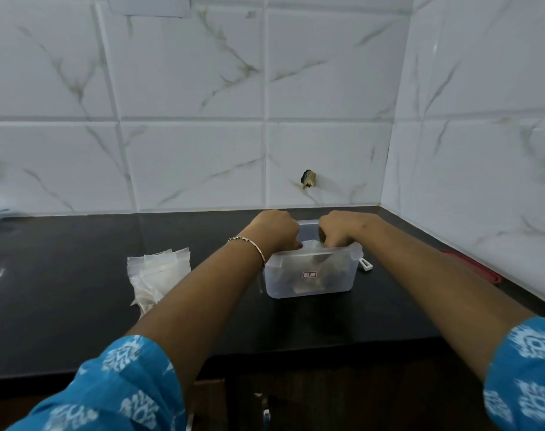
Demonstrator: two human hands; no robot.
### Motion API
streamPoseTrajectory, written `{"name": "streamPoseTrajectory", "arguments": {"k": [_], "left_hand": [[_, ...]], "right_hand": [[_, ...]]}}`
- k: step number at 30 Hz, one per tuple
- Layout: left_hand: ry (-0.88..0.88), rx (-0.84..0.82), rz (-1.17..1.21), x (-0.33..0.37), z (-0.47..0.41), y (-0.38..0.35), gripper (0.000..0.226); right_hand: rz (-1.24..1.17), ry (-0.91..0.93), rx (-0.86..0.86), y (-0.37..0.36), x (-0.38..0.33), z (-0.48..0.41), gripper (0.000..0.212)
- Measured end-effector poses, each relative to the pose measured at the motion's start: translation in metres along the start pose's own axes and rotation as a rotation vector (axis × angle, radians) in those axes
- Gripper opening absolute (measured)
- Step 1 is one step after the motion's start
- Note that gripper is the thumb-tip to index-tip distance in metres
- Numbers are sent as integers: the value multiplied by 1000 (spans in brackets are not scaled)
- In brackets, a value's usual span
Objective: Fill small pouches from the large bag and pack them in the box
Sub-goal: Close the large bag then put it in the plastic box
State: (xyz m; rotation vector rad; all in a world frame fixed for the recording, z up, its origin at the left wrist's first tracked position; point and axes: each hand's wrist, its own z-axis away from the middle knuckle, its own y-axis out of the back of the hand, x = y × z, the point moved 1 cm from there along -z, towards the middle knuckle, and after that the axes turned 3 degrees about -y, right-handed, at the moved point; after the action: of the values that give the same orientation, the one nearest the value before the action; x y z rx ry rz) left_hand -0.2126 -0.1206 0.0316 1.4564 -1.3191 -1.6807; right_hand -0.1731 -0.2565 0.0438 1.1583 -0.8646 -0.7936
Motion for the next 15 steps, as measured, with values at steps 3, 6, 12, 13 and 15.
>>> {"name": "streamPoseTrajectory", "arguments": {"k": [3,6,12,13,15], "left_hand": [[-2,-78,33,0,-3,-2,36],[17,-105,45,-2,-9,-8,29],[7,-256,164,-7,-22,-18,38],[-4,-272,166,-7,-22,-19,38],[-21,-281,167,-7,-22,-20,38]], "right_hand": [[62,9,-28,-2,-3,-8,25],[111,57,127,-7,-3,-19,6],[80,75,216,-14,0,-26,25],[77,67,193,-14,-2,-26,20],[78,57,140,-15,-4,-25,8]]}}
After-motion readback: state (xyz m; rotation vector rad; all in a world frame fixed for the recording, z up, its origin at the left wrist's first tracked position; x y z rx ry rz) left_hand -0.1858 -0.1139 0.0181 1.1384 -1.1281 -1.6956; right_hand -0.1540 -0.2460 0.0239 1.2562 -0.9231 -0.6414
